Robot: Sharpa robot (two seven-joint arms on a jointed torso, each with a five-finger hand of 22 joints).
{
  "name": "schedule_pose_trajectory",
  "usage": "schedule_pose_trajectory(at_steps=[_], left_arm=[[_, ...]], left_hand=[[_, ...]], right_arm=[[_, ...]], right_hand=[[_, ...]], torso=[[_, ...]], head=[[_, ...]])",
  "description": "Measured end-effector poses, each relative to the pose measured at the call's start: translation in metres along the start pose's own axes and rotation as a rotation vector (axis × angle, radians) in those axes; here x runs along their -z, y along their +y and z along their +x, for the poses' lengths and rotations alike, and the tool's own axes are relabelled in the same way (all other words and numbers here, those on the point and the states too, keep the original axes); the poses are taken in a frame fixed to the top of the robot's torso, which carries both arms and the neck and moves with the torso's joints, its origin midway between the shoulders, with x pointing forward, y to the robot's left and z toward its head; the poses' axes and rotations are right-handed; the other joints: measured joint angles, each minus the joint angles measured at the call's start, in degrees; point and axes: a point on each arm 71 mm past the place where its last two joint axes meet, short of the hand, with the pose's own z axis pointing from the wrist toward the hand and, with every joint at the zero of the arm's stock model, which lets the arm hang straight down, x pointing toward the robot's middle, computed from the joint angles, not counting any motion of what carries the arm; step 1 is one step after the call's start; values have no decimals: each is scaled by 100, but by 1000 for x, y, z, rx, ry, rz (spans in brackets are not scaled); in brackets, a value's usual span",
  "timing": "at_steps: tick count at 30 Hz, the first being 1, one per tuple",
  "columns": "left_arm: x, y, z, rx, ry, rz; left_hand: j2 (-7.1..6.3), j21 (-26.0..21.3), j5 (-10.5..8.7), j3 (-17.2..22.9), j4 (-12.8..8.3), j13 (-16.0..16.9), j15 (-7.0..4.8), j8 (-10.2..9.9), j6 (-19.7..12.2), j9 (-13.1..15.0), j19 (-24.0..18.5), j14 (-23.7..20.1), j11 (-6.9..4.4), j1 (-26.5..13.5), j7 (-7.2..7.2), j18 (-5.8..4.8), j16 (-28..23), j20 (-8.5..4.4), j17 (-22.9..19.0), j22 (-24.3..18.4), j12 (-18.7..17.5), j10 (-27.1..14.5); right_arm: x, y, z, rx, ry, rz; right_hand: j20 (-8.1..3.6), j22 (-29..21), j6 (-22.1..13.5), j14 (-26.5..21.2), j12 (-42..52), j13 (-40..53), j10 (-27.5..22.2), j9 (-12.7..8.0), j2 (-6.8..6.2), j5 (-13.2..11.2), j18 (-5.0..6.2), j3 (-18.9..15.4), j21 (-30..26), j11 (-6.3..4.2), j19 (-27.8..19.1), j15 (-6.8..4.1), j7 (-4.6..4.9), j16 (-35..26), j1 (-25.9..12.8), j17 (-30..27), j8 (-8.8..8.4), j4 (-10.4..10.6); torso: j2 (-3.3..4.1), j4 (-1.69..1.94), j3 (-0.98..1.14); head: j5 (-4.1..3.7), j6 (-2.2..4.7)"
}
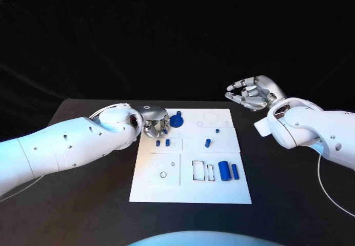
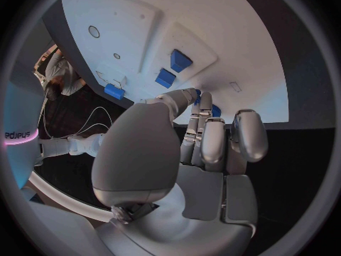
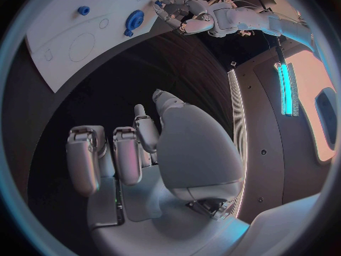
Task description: Assemble the parts on the task board
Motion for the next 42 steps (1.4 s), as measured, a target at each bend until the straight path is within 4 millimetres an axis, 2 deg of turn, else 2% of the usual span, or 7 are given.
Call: schedule_pose_trajectory(at_steps=[3, 18, 28, 31, 37, 42], left_arm=[[-1, 0, 0, 1, 1, 0], [-3, -1, 3, 5, 16, -2], [-3, 0, 3, 6, 20, -4], [-3, 0, 4, 7, 20, -4], [-3, 0, 4, 8, 21, -6], [-3, 1, 4, 9, 21, -7]], left_hand=[[-30, 0, 0, 0, 0, 0, 0, -56, -11, 8, 0, 0, 0, -30, 11, 0, 0, 0, 2, -15, -43, 0], [-31, 0, 0, 0, 0, 5, 0, -55, -29, -1, 0, 0, 0, -31, 30, 0, 0, 0, -48, -21, -63, 0], [-31, 0, 0, 0, 0, 10, 0, -56, -29, -3, 0, 0, 0, -31, 30, 0, 0, 0, -45, -28, -63, 0], [-63, 0, 0, 19, -19, 18, 21, -181, -132, -35, 0, -21, 4, -63, 79, 0, 0, 0, -36, -27, -117, -4], [-153, 0, 0, 66, -32, 42, 32, -602, -733, -239, 21, -32, 32, -153, 129, 1, 0, 21, -83, 26, -243, -32], [-158, 0, 0, 73, -24, 41, 41, -663, -827, -288, 21, -41, 52, -158, 133, 0, 0, 21, -118, 16, -278, -53]], right_arm=[[0, 0, 0, 0, 0, 0], [0, 0, 0, 0, 0, 0], [0, 0, 0, 0, 0, 0], [0, 0, 0, 0, 0, 0], [0, 0, 0, 0, 0, 0], [0, 0, 0, 0, 0, -1]], right_hand=[[0, 0, 0, 0, 0, 0, 0, 0, 0, 0, 0, 0, 0, 0, 0, 0, 0, 0, 0, 0, 0, 0], [0, -1, 0, 0, 0, 0, 0, 0, 0, 0, 0, 0, 0, 0, 0, 0, 0, 0, 0, 4, 0, 0], [0, -2, 0, 0, 0, 0, 0, 1, 0, 0, 0, 0, 0, 0, 0, 0, 0, 0, 0, 4, 0, 0], [0, -2, 0, 0, 0, 0, 0, 1, 0, 0, 0, -1, 0, 0, 0, 0, 0, 0, 0, 3, 0, 0], [0, -2, 0, 0, 0, 0, 0, 1, 0, 0, 0, -1, 0, 0, 0, 0, 0, 0, 0, 3, 0, 0], [0, -2, 0, 0, 0, 0, 0, 1, 0, 0, 0, -1, 0, 0, 0, 0, 0, 0, 0, 3, 0, 0]], torso=[[-1, 2, 0], [5, -8, -1], [0, 1, -1], [-1, 3, -1], [-1, 0, -3], [-1, 0, -3]], head=[[0, 0], [-4, -12], [-18, -19], [-17, -19], [-8, -19], [-7, -16]])
